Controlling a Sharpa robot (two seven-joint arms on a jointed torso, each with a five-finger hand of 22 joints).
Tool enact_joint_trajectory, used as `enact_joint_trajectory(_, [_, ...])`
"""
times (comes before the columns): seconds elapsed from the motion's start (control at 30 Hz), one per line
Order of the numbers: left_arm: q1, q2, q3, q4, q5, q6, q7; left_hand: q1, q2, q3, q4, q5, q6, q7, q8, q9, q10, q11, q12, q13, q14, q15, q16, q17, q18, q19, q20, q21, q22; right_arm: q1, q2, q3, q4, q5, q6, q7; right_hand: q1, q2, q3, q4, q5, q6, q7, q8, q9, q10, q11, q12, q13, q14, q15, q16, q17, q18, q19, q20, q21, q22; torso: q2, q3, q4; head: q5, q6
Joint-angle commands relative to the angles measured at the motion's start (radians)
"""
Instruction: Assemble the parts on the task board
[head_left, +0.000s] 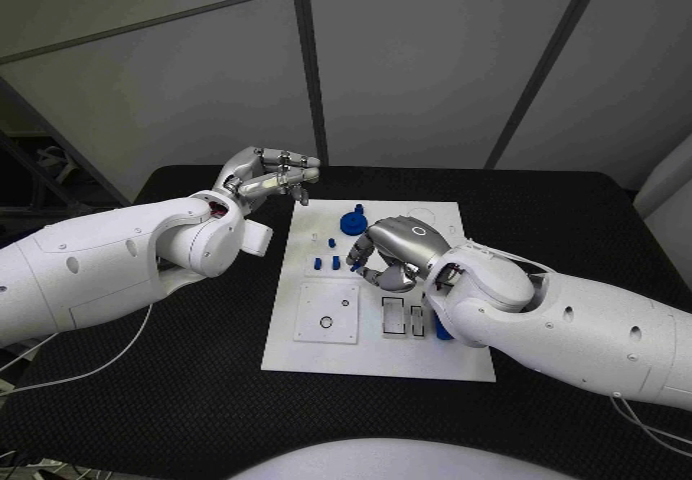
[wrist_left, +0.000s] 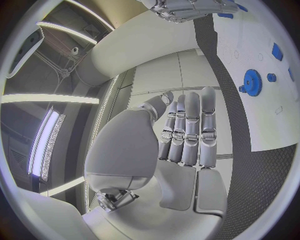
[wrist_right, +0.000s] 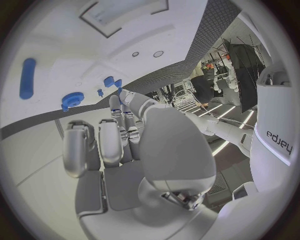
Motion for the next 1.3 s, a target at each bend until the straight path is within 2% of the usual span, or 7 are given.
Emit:
enact_joint_trajectory(0.03, [0.001,0.004,0.001,0.000,0.003,0.015,0.007,-0.002,0.007,-0.005,0.000,0.003,0.000,0.006,0.003,-0.001,-0.007,-0.003,0.002,0.001,-0.005,0.003,-0.004,-0.001,-0.003,-0.006,0.001,-0.004,-0.001,-0.011,0.014,-0.004,-0.005,0.019,0.023,0.027,-0.007,0.005,-0.007,0.000,-0.001,0.006,0.000,0.001,0.002,0.004,0.003,-0.005,0.001,0.046,-0.008,0.000,-0.001,-0.020,0.003,0.000,0.003,0.124,0.000,0.0003,-0.0009,0.010,-0.005])
enact_joint_trajectory(0.13, [0.001,0.007,0.001,-0.002,0.003,0.016,0.007,-0.002,0.007,-0.005,0.000,0.003,0.000,0.006,0.003,-0.001,-0.007,-0.003,0.002,0.001,-0.005,0.003,-0.004,-0.001,-0.003,-0.006,0.001,-0.004,-0.001,-0.019,0.025,-0.014,-0.013,0.021,0.030,0.031,-0.008,0.005,-0.007,0.000,-0.001,0.005,0.001,0.001,0.002,0.004,0.003,-0.005,0.001,0.046,-0.008,0.000,-0.002,-0.020,0.003,0.000,0.003,0.124,-0.001,0.0015,-0.0016,0.020,-0.009])
enact_joint_trajectory(0.27, [0.001,0.010,0.001,-0.002,0.003,0.016,0.008,-0.003,0.007,-0.006,0.000,0.003,0.000,0.006,0.004,-0.001,-0.007,-0.003,0.003,0.001,-0.005,0.003,-0.004,-0.002,-0.003,-0.006,0.001,-0.004,-0.001,-0.025,0.035,-0.031,-0.022,0.026,0.038,0.037,-0.008,0.006,-0.007,0.000,0.000,0.004,0.001,0.000,0.002,0.003,0.004,-0.007,0.002,0.046,-0.007,0.001,-0.001,-0.020,0.003,0.000,0.003,0.124,0.000,-0.0003,-0.0001,0.027,-0.014])
enact_joint_trajectory(0.43, [0.001,0.012,0.001,-0.003,0.003,0.017,0.007,-0.003,0.007,-0.006,0.000,0.003,0.000,0.006,0.004,-0.001,-0.007,-0.003,0.003,0.001,-0.005,0.003,-0.004,-0.002,-0.003,-0.006,0.001,-0.004,-0.001,-0.036,0.043,-0.041,-0.028,0.029,0.048,0.043,-0.008,0.006,-0.007,0.000,0.001,0.004,0.001,0.000,0.002,0.003,0.004,-0.007,0.002,0.045,-0.007,0.001,-0.002,-0.020,0.002,0.000,0.003,0.124,0.000,0.0013,-0.0012,0.033,-0.017])
enact_joint_trajectory(0.67, [0.001,0.015,0.001,-0.003,0.003,0.019,0.006,-0.003,0.007,-0.006,0.000,0.003,0.000,0.006,0.004,-0.001,-0.007,-0.003,0.003,0.001,-0.005,0.003,-0.004,-0.002,-0.003,-0.006,0.001,-0.004,-0.001,-0.043,0.048,-0.045,-0.038,0.030,0.064,0.046,-0.008,0.007,-0.007,0.000,0.002,0.002,0.002,-0.001,0.002,0.002,0.004,-0.009,0.002,0.045,-0.007,0.001,-0.003,-0.020,0.002,0.000,0.003,0.124,-0.001,0.0001,-0.0012,0.035,-0.022])
enact_joint_trajectory(0.93, [0.001,0.016,0.001,-0.005,0.003,0.020,0.006,-0.003,0.007,-0.006,0.000,0.003,0.000,0.006,0.004,-0.001,-0.007,-0.003,0.003,0.001,-0.005,0.003,-0.004,-0.002,-0.003,-0.006,0.001,-0.004,-0.001,-0.045,0.047,-0.046,-0.040,0.030,0.073,0.046,-0.008,0.007,-0.007,0.000,0.002,0.002,0.002,-0.001,0.002,0.002,0.004,-0.009,0.002,0.045,-0.007,0.001,-0.003,-0.020,0.002,0.000,0.003,0.124,-0.001,0.0012,-0.0025,0.036,-0.026])
enact_joint_trajectory(1.3, [0.001,0.016,0.001,-0.005,0.003,0.021,0.005,-0.003,0.007,-0.006,0.000,0.003,0.000,0.006,0.004,-0.001,-0.007,-0.003,0.003,0.001,-0.005,0.003,-0.004,-0.002,-0.003,-0.006,0.001,-0.004,-0.001,-0.045,0.046,-0.046,-0.046,0.023,0.080,0.032,-0.007,0.009,-0.007,0.000,0.005,0.001,0.002,-0.002,0.002,0.001,0.005,-0.010,0.003,0.045,-0.007,0.002,-0.002,-0.020,0.002,0.001,0.003,0.124,-0.001,0.0009,-0.0013,0.034,-0.027])
